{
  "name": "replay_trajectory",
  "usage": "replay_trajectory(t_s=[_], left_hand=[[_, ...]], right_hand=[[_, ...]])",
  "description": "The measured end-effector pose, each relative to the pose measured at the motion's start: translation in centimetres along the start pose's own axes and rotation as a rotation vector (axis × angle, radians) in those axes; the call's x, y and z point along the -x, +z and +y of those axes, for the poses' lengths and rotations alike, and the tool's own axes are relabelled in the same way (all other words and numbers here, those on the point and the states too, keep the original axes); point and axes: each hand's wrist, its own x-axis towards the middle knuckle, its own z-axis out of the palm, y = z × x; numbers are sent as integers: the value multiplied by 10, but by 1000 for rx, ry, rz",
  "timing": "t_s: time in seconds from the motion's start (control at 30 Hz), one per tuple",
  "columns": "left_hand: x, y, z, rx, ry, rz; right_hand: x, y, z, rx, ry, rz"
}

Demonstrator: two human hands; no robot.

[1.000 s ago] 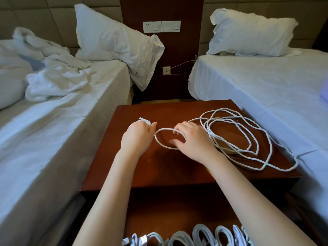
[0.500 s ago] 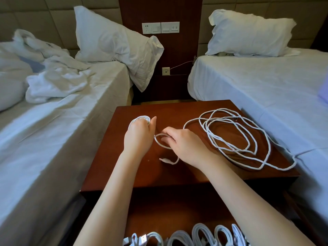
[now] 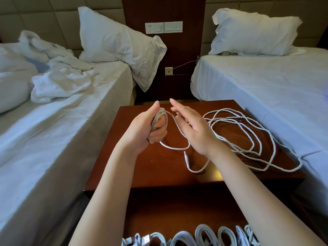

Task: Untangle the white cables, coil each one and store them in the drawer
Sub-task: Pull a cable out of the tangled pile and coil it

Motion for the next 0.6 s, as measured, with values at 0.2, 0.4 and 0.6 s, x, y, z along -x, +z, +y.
replay_trajectory(t_s=[0.2,0.4,0.6], left_hand=[[6,9,4,-70,-15,-151],[3,21,2,-12,-44,-82],[3,30,4,-117,-34,6]], right_hand=[[2,-1,-9,-226,-40,-91],[2,-3,-11,-219,-39,-62],[2,-5,-10,-215,-34,-49]])
